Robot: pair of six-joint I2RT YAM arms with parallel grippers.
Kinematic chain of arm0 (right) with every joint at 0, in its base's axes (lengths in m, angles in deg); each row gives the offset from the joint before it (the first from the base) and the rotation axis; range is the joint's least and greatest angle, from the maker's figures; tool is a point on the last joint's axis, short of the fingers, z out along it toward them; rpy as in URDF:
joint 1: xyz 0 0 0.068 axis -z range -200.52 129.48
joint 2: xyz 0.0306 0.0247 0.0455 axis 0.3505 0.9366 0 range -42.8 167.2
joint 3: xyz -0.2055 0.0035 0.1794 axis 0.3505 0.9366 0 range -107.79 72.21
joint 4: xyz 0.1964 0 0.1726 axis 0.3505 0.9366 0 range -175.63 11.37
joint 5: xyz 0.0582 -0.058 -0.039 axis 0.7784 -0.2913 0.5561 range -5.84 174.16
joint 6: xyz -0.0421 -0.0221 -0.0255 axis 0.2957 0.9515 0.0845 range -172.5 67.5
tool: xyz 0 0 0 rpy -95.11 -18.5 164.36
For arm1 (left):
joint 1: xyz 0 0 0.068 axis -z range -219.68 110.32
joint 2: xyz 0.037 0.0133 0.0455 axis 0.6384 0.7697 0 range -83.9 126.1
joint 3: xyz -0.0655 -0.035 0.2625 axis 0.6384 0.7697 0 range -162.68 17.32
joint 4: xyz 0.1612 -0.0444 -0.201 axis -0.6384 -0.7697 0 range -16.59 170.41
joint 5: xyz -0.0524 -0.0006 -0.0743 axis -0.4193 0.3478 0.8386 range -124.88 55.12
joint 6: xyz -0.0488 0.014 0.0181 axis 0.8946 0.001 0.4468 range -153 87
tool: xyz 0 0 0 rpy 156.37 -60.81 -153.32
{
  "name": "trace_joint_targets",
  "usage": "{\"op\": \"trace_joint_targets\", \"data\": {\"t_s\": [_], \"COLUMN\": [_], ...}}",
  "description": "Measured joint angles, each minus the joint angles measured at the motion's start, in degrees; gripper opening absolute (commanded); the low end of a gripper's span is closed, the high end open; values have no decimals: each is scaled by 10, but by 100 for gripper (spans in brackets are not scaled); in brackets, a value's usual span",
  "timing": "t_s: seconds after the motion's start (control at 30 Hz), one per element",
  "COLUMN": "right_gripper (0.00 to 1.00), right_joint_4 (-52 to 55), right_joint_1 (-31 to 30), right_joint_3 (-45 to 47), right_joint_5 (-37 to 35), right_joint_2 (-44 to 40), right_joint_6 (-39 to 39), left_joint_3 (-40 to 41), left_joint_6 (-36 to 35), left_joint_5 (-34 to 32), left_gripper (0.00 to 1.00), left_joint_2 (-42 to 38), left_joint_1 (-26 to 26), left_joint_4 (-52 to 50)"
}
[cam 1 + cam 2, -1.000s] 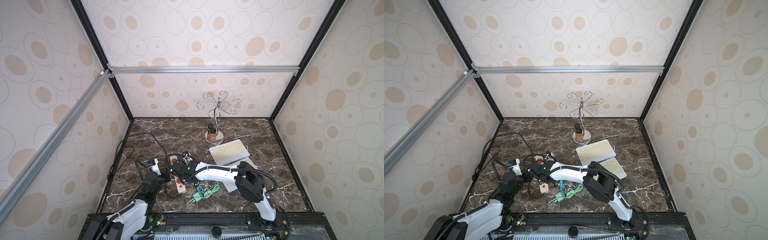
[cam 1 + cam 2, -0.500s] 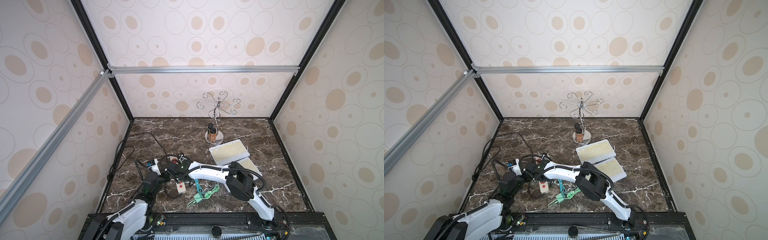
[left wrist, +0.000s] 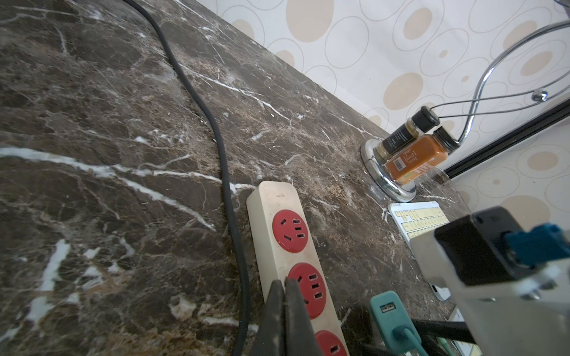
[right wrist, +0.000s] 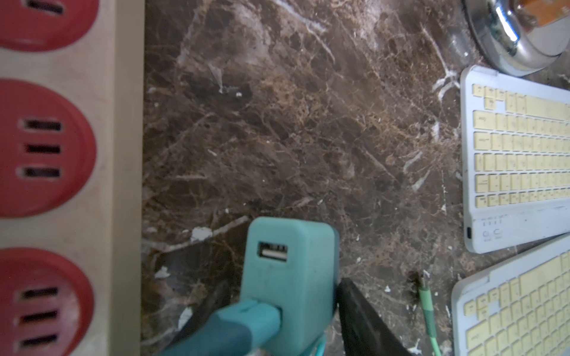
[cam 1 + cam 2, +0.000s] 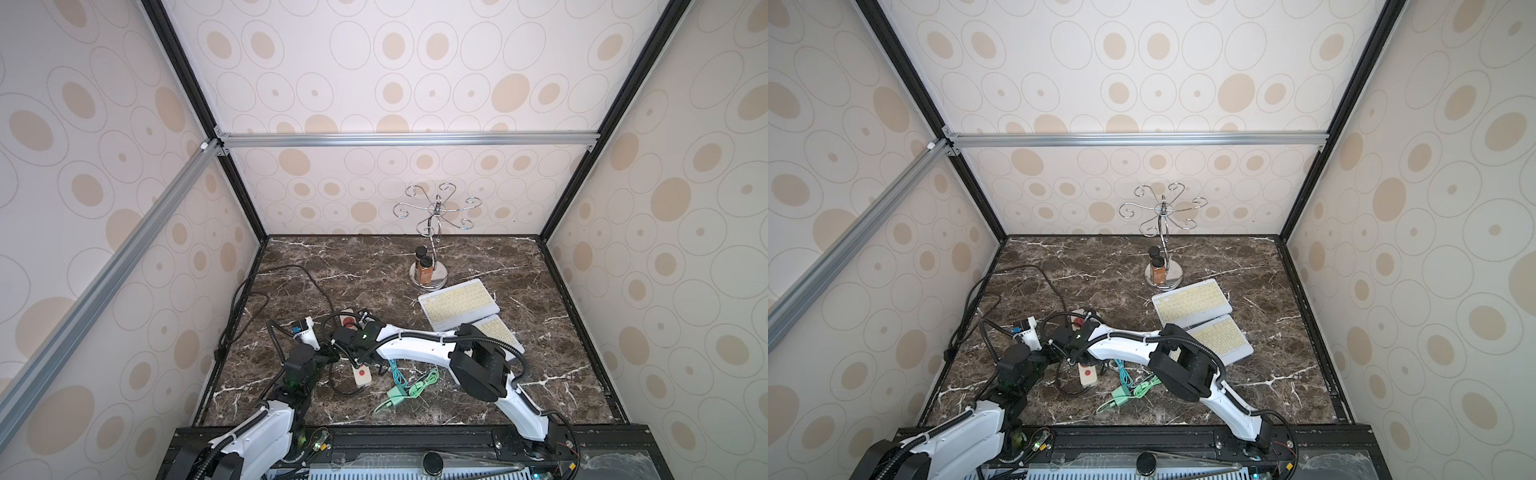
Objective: Unplug the wireless keyboard
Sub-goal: Place the plug at the center of the board, then reset both arms
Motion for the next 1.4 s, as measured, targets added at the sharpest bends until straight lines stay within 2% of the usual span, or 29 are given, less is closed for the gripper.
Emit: {"op": "trace_joint_targets", "data": {"t_s": [0.13, 0.17, 0.23, 0.3, 0.33, 0.37, 0.53, 0.63, 0.73, 0.8, 0.97, 1.07, 1.1, 1.17, 1.3, 1.4], "right_gripper": [81, 86, 93, 95, 95, 95, 96, 97, 98, 86, 84, 86, 87, 88, 88, 89], "right_joint_4": [-26, -37, -59, -80, -88, -95, -118, -114, -103, -118, -226, -379, -433, -505, -587, -710], "right_joint_1": [0, 0, 0, 0, 0, 0, 0, 4, 35, 74, 134, 167, 192, 255, 406, 454], "right_joint_3": [34, 49, 76, 101, 108, 115, 158, 184, 192, 202, 308, 445, 501, 586, 709, 790], "right_joint_5": [11, 17, 29, 44, 50, 57, 73, 47, 14, -8, -148, -215, -223, -229, -154, -112], "right_joint_2": [-47, -69, -114, -164, -182, -201, -289, -345, -392, -419, -473, -522, -542, -571, -618, -621], "right_joint_6": [7, 10, 15, 19, 21, 21, 25, 25, 29, 56, 190, 319, 365, 408, 417, 442], "left_joint_3": [-21, -32, -58, -85, -94, -103, -147, -167, -155, -134, -52, -12, -4, 1, 0, -4], "left_joint_6": [0, 0, 1, 3, 4, 3, -40, -91, -154, -191, -282, -317, -327, -345, -377, -403], "left_joint_5": [-1, 0, 2, 4, 5, 5, -17, -49, -81, -105, -219, -287, -300, -322, -338, -339], "left_gripper": [15, 21, 44, 79, 92, 100, 100, 100, 100, 100, 100, 100, 100, 100, 100, 100], "left_joint_2": [-9, -11, -20, -34, -41, -50, -75, -83, -101, -111, -107, -70, -52, -7, 116, 204], "left_joint_1": [0, 0, 0, 0, 0, 0, 0, 0, 0, 0, 0, 0, -1, -1, -8, -11], "left_joint_4": [-38, -49, -68, -81, -84, -85, -118, -123, -90, -57, 46, 101, 118, 151, 257, 315]}}
